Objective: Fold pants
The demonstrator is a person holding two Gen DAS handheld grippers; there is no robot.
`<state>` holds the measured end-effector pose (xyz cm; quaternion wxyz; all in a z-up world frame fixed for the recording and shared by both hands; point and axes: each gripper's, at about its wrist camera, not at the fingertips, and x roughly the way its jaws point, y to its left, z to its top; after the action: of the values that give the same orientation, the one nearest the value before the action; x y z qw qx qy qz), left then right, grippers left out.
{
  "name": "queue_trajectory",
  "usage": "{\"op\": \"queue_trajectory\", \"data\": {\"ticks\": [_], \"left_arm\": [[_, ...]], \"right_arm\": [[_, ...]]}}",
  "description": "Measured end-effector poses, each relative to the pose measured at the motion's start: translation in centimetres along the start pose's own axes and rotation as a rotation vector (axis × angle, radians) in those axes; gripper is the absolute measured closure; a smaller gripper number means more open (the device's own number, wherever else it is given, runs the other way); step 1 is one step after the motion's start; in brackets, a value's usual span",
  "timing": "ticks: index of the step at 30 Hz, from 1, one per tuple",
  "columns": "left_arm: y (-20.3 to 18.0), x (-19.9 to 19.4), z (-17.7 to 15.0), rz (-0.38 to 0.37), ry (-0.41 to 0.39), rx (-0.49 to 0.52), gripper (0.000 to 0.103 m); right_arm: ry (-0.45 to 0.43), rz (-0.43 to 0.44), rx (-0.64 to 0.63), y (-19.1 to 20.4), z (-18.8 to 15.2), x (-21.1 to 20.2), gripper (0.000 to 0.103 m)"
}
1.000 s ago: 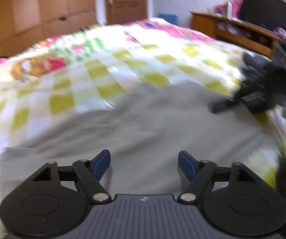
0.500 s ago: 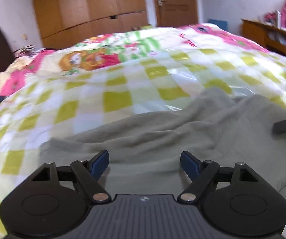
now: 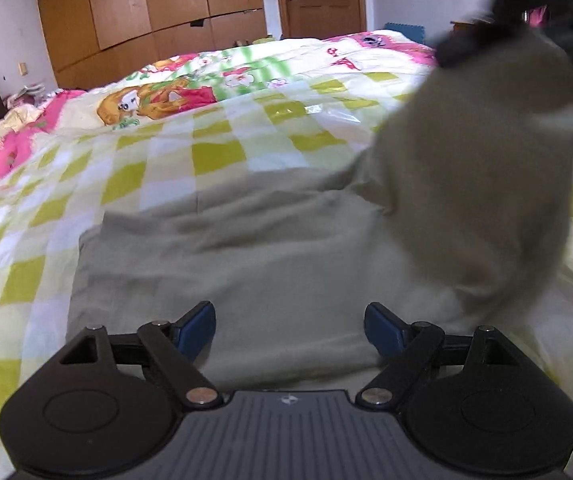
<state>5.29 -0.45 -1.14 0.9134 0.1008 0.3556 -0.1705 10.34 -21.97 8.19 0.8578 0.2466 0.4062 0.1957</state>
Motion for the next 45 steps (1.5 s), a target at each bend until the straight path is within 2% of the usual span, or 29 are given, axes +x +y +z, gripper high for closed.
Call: {"op": "queue_trajectory", "data": {"ticks": [5, 12, 17, 19, 22, 26, 27, 28, 33, 37, 39, 43, 45], "left_arm": [[3.5, -2.6, -0.8, -0.108, -0.015, -0.154, 0.009], [6.9, -4.5, -2.8, -0.131, -0.031, -0.268, 0.009], [7.8, -4.6, -3.2, -0.158, -0.034, -0.304, 0.009], [7.9, -4.8, -3.4, -0.160, -0.039, -0.301, 0.009], [8.3, -5.5, -3.8, -0.161, -0.056, -0.306, 0.009], [8.7, -6.1, -4.2, -0.157, -0.065, -0.330, 0.009], [8.7, -6.2, -4.3, -0.154, -0.067, -0.333, 0.009], [8.8, -6.4, -4.4, -0.153, -0.070, -0.335, 0.009], [8.8, -6.4, -4.6, -0.146, -0.065, -0.348, 0.009], [8.5, -6.2, -4.2, -0.141, -0.064, -0.342, 0.009], [8.4, -6.5, -4.4, -0.143, -0.070, -0.354, 0.009], [9.0, -7.4, -4.6, -0.127, -0.079, -0.376, 0.009], [9.0, -7.8, -4.9, -0.126, -0.082, -0.388, 0.009]], "right_arm": [[0.095, -0.002, -0.127, 6.5, -0.4, 6.0, 0.096], [0.262, -0.120, -0.446, 13.6, -4.9, 15.4, 0.095], [0.313, -0.200, -0.623, 16.0, -8.1, 17.9, 0.088], [0.316, -0.170, -0.606, 16.1, -7.9, 17.9, 0.083], [0.327, -0.078, -0.517, 16.0, -6.7, 17.9, 0.073], [0.303, -0.047, -0.579, 17.7, -6.5, 17.9, 0.070], [0.303, -0.039, -0.580, 17.8, -6.4, 17.7, 0.067], [0.301, -0.042, -0.579, 17.7, -6.3, 17.3, 0.063], [0.274, -0.120, -0.531, 15.2, -4.8, 16.1, 0.061], [0.296, -0.095, -0.428, 14.5, -4.2, 17.0, 0.061], [0.308, -0.104, -0.461, 15.8, -4.7, 17.8, 0.060], [0.294, -0.182, -0.557, 18.2, -5.4, 19.8, 0.058], [0.278, -0.220, -0.547, 18.2, -4.9, 20.8, 0.058]]}}
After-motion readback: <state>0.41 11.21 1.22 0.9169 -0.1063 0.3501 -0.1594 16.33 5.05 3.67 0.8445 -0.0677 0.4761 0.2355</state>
